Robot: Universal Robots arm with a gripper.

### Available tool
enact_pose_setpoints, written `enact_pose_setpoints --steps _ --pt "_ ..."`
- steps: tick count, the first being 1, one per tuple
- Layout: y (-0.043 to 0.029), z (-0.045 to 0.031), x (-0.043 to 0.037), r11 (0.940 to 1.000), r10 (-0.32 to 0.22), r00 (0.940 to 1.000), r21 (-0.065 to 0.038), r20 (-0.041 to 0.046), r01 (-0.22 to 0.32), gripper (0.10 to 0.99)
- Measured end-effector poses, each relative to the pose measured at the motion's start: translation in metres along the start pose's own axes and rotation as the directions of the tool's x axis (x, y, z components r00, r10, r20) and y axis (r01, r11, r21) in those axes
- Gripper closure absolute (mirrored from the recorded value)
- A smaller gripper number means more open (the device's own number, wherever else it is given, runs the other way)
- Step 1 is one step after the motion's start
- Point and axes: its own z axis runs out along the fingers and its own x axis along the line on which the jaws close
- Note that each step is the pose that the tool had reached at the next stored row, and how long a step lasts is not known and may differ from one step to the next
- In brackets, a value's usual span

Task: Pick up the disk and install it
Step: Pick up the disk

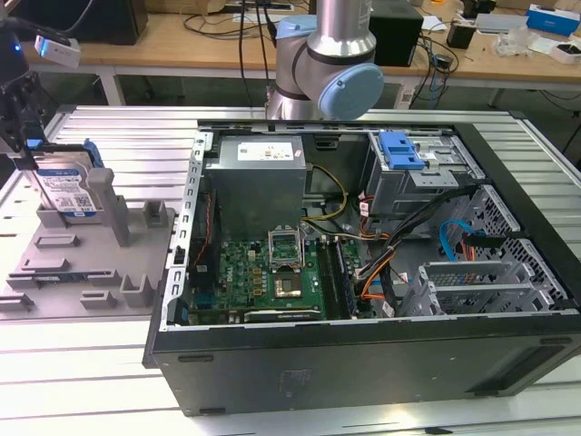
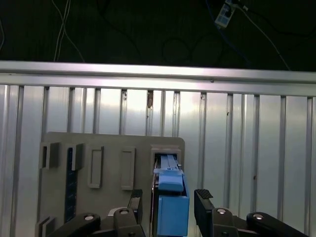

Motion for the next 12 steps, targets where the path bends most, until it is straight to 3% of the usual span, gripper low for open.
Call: enact_pose_setpoints --steps 12 --pt "-0.002 0.0053 -0.0001 1.0 0.0 1.0 0.0 0.0 0.0 0.545"
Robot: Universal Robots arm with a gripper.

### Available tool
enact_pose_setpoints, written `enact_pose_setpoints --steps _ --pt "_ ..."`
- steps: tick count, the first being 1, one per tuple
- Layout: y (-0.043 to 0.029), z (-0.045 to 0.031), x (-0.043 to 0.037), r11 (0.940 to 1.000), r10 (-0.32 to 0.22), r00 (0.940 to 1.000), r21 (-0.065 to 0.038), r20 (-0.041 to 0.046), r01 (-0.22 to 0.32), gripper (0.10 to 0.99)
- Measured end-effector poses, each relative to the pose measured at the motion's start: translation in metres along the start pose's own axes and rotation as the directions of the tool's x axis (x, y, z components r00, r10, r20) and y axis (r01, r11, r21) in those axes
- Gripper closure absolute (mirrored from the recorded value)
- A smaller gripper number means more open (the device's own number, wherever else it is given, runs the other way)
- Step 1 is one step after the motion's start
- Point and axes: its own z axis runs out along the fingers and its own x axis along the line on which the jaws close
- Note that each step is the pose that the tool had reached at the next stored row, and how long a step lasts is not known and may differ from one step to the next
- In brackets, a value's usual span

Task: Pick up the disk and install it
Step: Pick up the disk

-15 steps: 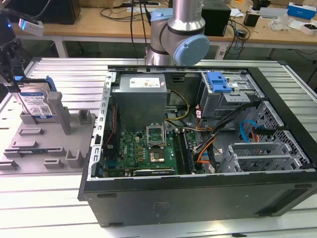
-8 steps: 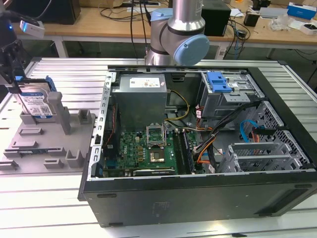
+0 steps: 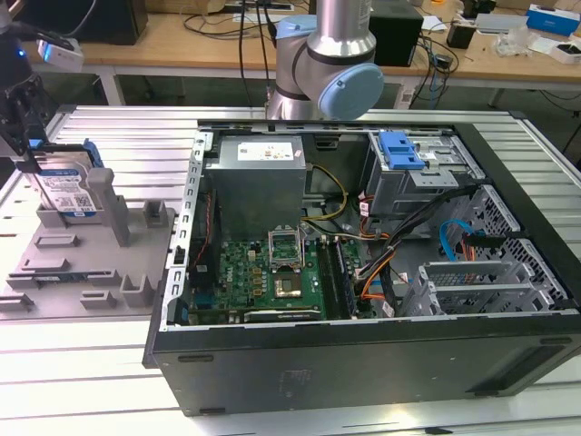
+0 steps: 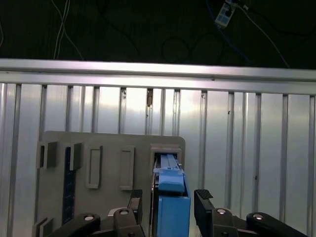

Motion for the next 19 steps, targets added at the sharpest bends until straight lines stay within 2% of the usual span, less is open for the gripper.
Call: enact_pose_setpoints --steps 5,6,7,17,18,19 --pt "0.0 0.0012 0.0 1.0 0.0 1.0 0.0 0.0 0.0 0.545" --pt "0.0 0.0012 0.0 1.0 0.0 1.0 0.0 0.0 0.0 0.533" --pt "0.0 0.0012 0.0 1.0 0.0 1.0 0.0 0.0 0.0 0.471" --pt "0.0 0.0015 0.0 1.0 0.0 1.0 0.0 -0.0003 0.0 0.471" --pt "0.0 0.0016 -0.0001 1.0 0.0 1.0 0.0 -0.0005 0.0 0.486" --pt "0.0 0.0016 -0.0001 1.0 0.0 1.0 0.0 -0.0006 0.0 0.557"
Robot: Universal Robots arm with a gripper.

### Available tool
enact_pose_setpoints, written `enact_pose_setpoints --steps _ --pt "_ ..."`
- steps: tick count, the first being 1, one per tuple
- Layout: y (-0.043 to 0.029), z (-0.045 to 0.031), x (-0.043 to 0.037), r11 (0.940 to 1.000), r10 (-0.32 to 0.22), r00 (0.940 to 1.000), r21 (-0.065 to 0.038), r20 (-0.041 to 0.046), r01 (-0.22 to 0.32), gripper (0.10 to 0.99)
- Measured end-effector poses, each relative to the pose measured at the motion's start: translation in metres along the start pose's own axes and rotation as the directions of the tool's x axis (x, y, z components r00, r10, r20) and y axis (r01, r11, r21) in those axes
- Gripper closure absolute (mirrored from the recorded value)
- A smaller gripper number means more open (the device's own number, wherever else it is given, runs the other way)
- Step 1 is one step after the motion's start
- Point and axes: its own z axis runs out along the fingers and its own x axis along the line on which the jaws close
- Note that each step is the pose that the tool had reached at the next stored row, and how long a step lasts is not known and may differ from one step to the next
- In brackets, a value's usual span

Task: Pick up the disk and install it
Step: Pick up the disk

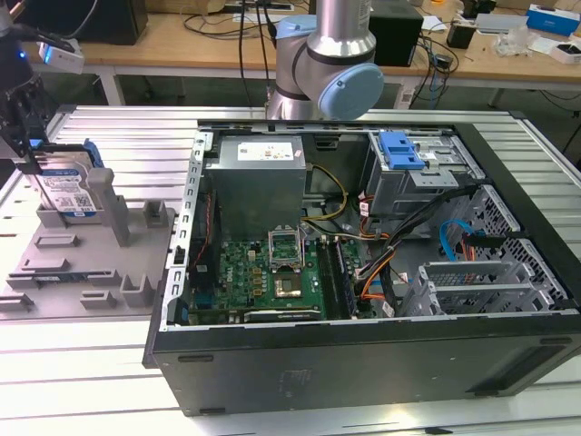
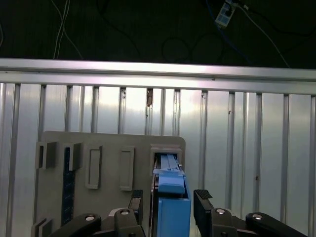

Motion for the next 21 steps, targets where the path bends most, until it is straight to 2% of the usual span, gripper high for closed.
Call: enact_pose_setpoints --steps 7,8,21 --pt "-0.0001 0.001 0.0 1.0 0.0 1.0 0.0 -0.0003 0.0 0.573" --pt "-0.0001 0.0011 0.0 1.0 0.0 1.0 0.0 -0.0003 0.0 0.643" --pt "0.0006 0.0026 -0.0001 1.0 0.0 1.0 0.0 -0.0003 0.0 0.643"
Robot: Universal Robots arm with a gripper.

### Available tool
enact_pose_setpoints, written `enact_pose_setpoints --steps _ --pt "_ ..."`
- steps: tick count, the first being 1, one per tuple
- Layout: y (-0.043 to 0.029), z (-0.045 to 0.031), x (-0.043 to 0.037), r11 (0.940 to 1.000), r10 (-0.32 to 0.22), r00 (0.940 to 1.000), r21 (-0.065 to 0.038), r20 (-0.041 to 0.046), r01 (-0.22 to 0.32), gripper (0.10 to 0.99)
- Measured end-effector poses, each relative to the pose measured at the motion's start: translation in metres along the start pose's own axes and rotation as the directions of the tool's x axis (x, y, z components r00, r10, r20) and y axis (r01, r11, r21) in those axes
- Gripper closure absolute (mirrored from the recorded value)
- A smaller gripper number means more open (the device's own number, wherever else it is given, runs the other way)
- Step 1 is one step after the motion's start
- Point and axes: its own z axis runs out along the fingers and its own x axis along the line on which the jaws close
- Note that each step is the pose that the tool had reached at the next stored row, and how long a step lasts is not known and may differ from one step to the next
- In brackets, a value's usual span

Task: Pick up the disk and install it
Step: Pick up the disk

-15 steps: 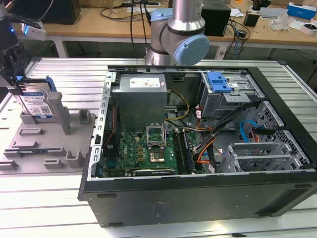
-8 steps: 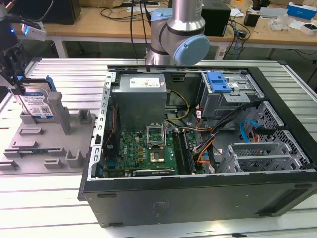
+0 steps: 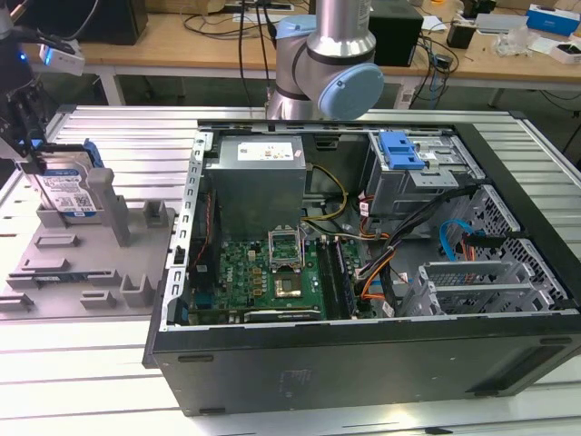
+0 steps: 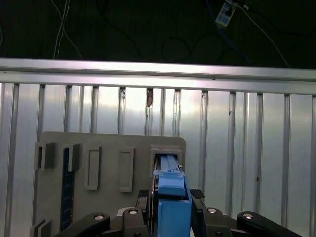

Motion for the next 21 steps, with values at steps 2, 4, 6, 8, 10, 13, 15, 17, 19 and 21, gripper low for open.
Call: enact_pose_setpoints --steps 2,4,6,8,10,13,15,17,19,21 --pt "0.0002 0.0001 0.0 1.0 0.0 1.0 0.0 -0.0001 0.0 0.643" --pt "0.0003 0.0002 0.0 1.0 0.0 1.0 0.0 -0.0001 0.0 0.643" --pt "0.0003 0.0005 0.0 1.0 0.0 1.0 0.0 -0.0001 0.0 0.643" --pt "0.0003 0.0007 0.0 1.0 0.0 1.0 0.0 -0.0001 0.0 0.643" --pt "0.0003 0.0012 0.0 1.0 0.0 1.0 0.0 0.0 0.0 0.643" --pt "0.0004 0.0017 0.0 1.0 0.0 1.0 0.0 -0.0001 0.0 0.659" --pt "0.0004 0.0022 0.0 1.0 0.0 1.0 0.0 -0.0001 0.0 0.718" --pt "0.0006 0.0028 0.0 1.0 0.0 1.0 0.0 -0.0001 0.0 0.718" --pt "0.0009 0.0031 -0.0001 1.0 0.0 1.0 0.0 -0.0001 0.0 0.718" --pt "0.0011 0.0032 -0.0001 1.0 0.0 1.0 0.0 0.0 0.0 0.718"
